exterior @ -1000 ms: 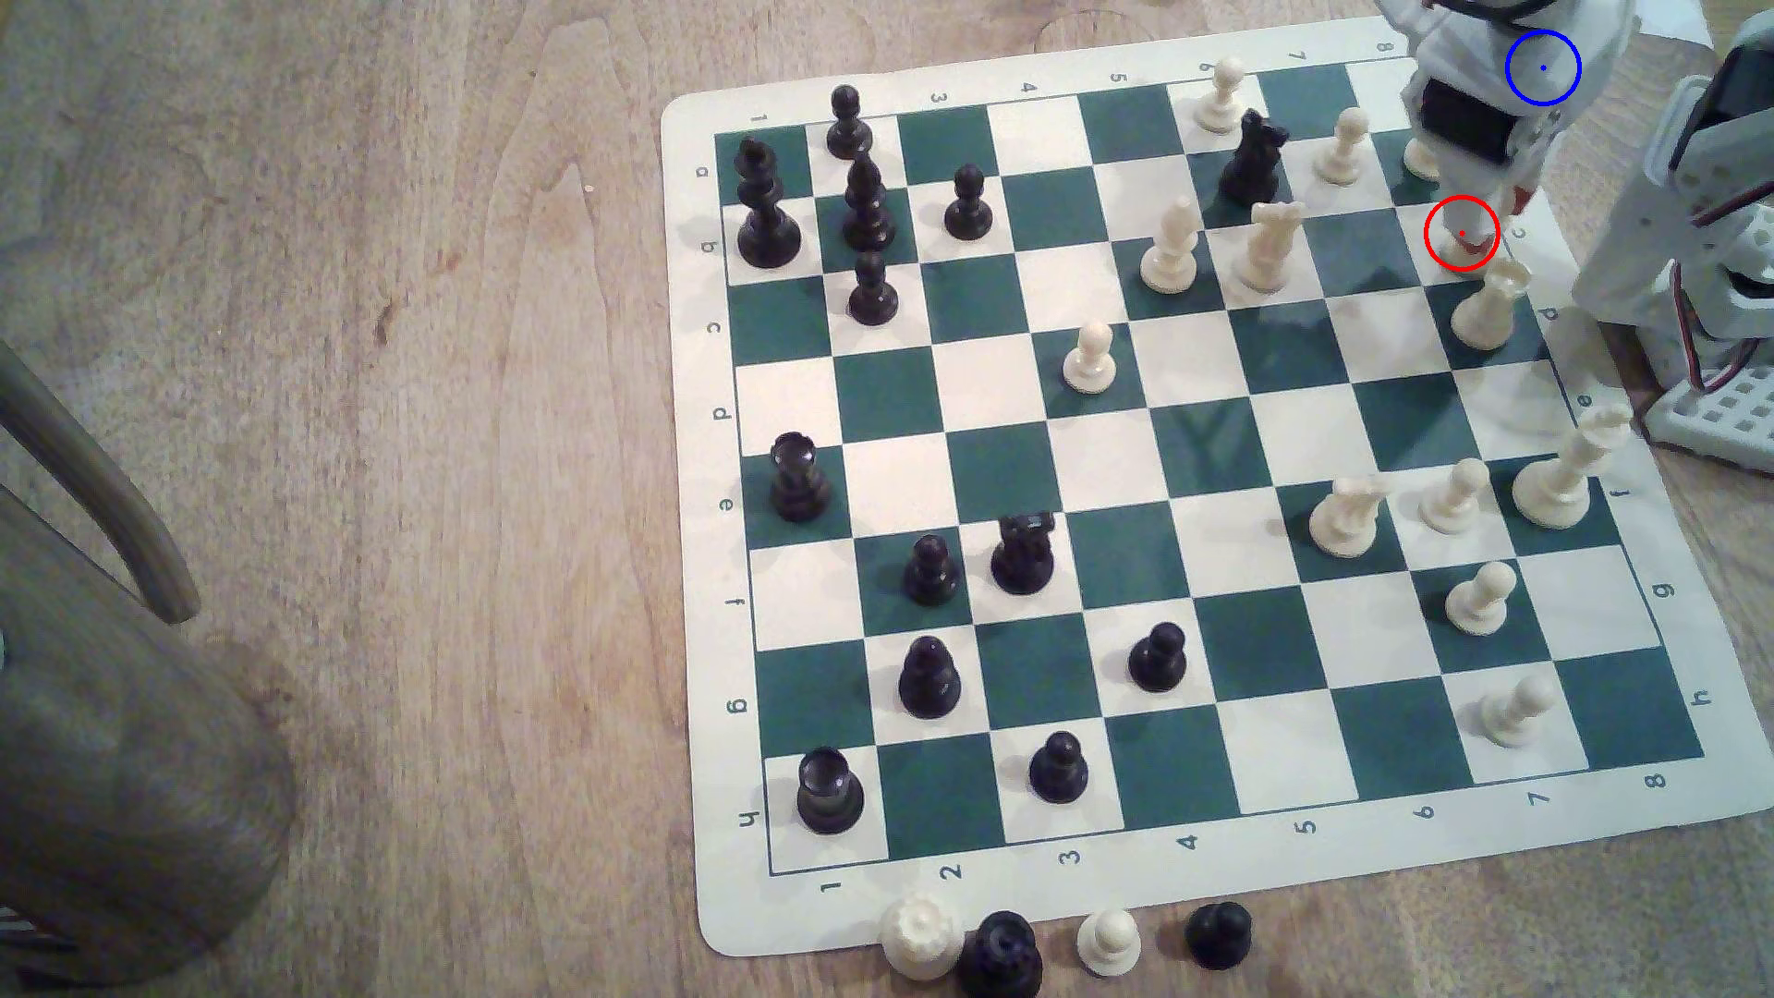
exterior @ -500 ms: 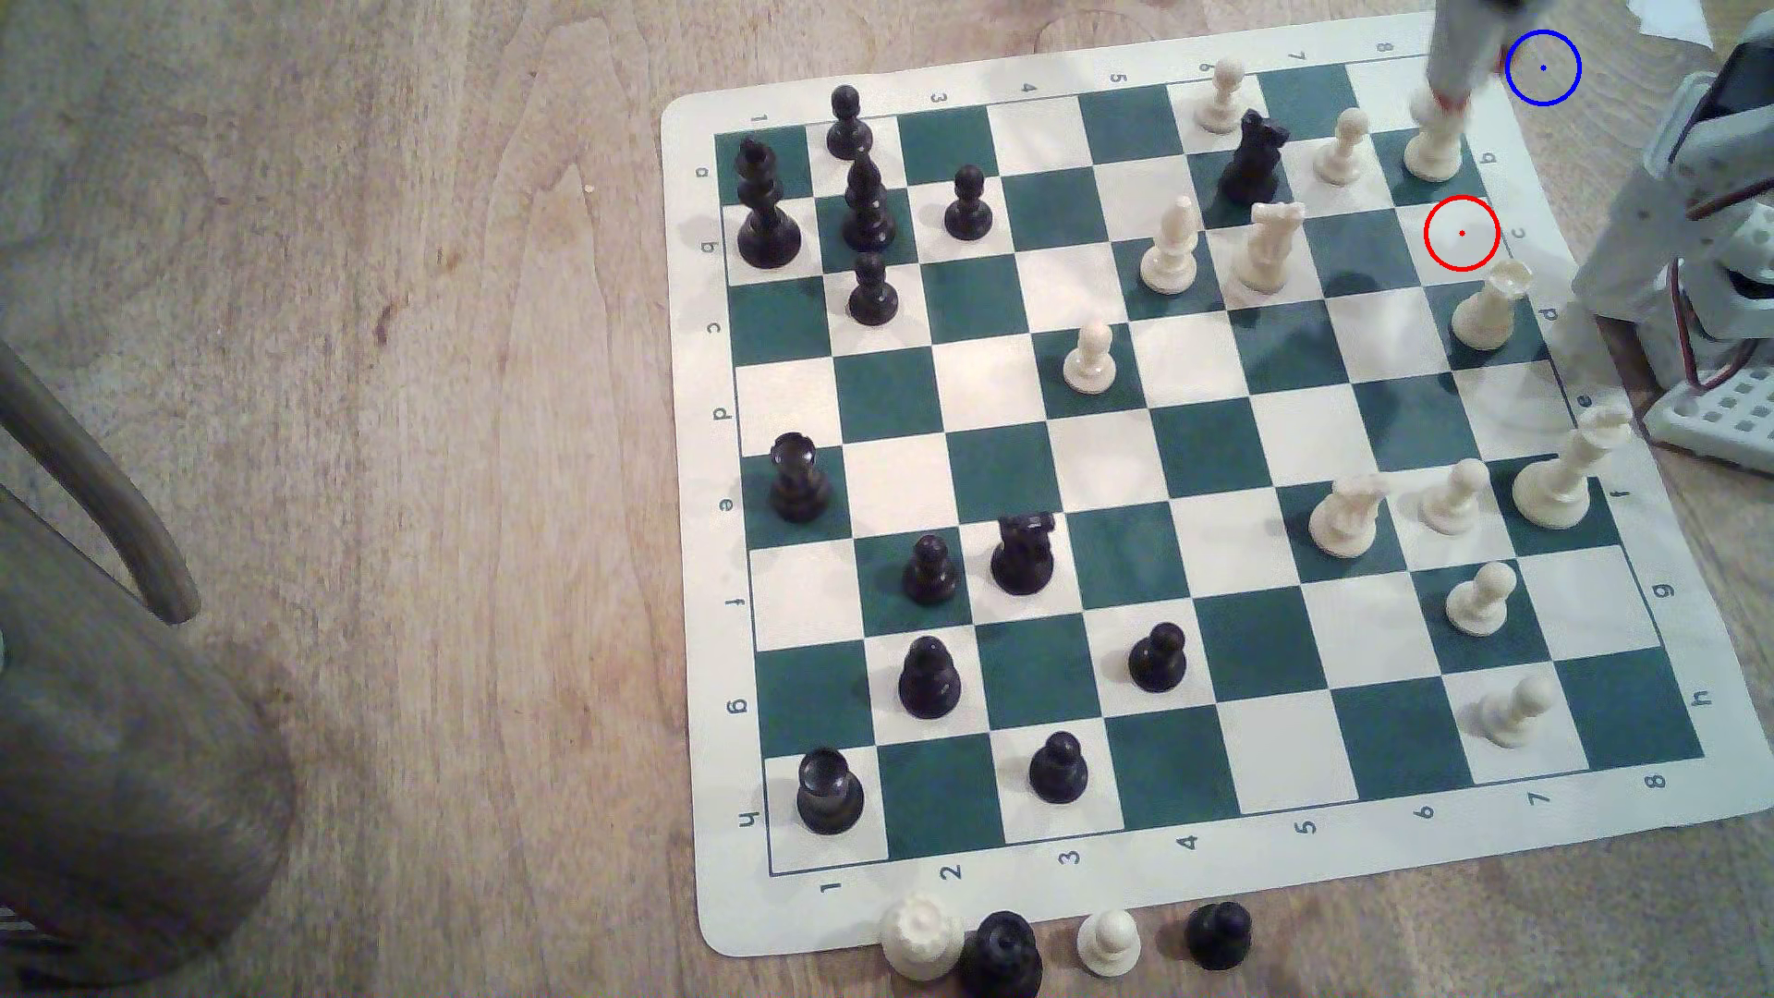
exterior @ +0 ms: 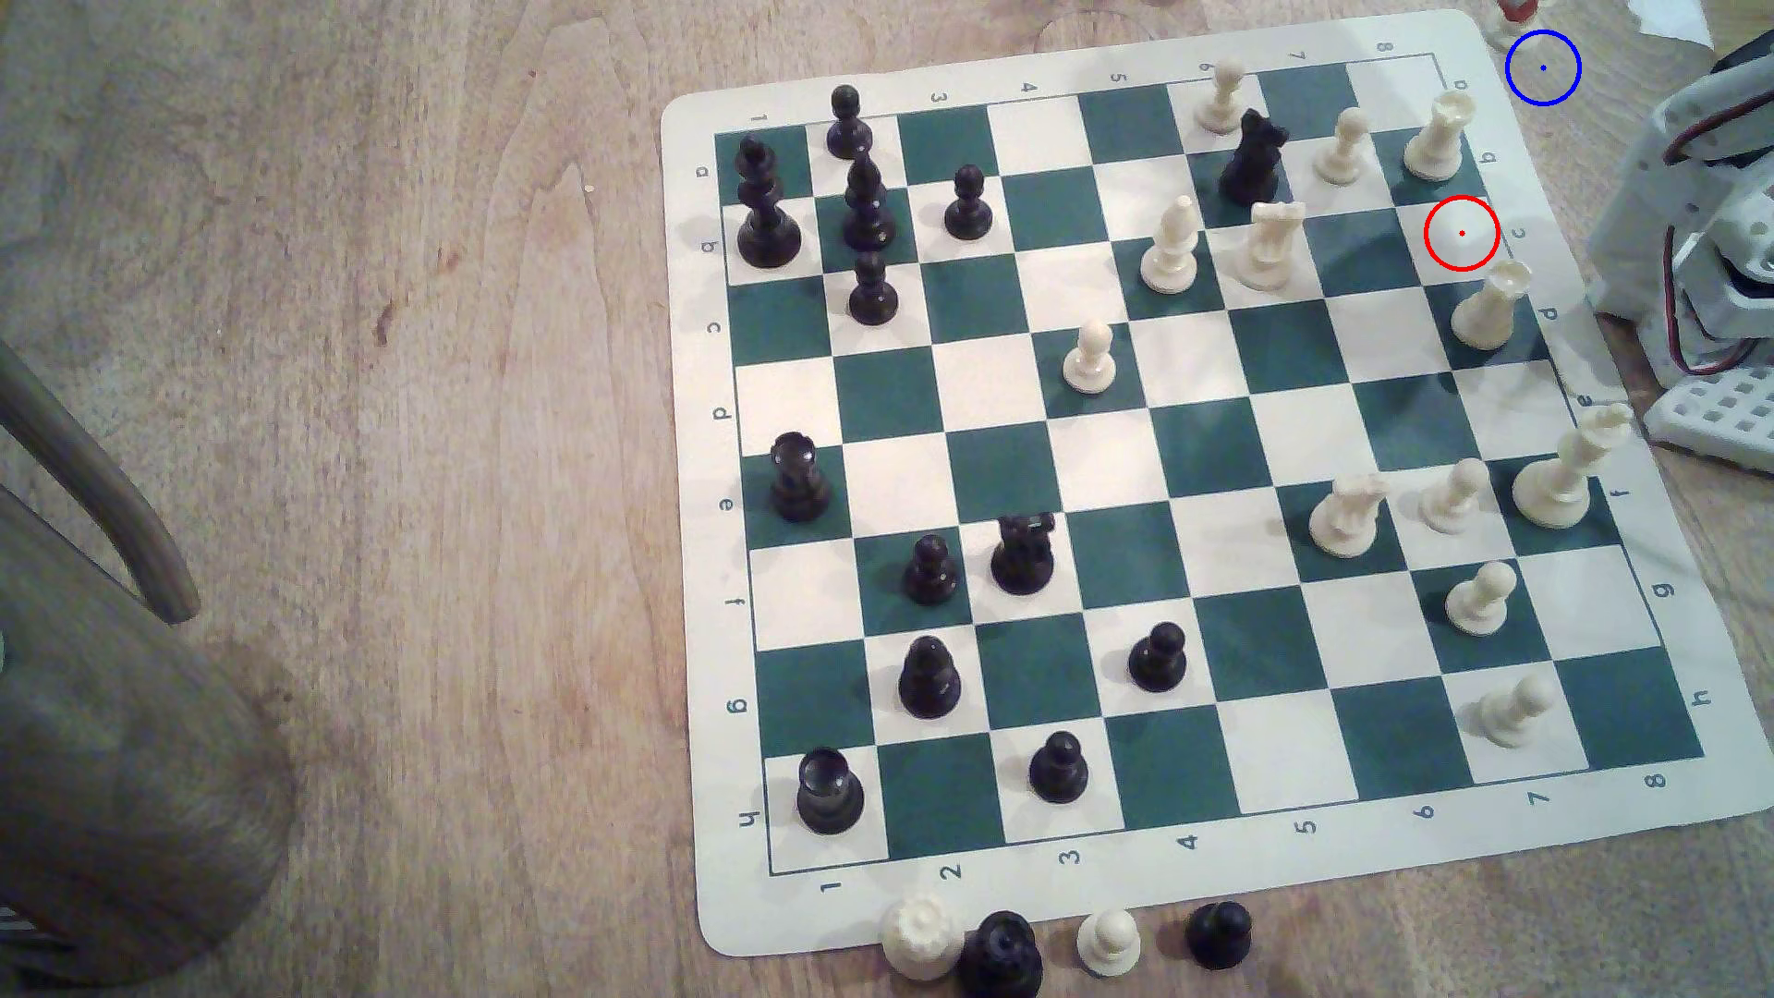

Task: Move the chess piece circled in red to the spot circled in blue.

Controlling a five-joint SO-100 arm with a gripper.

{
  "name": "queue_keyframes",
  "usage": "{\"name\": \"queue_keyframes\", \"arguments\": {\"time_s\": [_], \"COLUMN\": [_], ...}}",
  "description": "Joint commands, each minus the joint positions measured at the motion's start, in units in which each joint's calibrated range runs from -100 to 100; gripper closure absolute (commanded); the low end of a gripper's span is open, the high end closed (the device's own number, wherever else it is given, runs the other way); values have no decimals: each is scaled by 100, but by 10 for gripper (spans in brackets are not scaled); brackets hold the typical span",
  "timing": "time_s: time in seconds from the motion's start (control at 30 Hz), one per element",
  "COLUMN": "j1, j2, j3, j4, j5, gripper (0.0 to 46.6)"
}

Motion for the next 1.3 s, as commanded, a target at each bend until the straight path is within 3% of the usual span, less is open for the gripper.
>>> {"name": "queue_keyframes", "arguments": {"time_s": [0.0,0.5,1.27], "j1": [506,1390,1632], "j2": [363,1840,2307], "j3": [-257,-148,-30], "j4": [-267,-1208,-1814], "j5": [156,420,532], "gripper": [464,464,464]}}
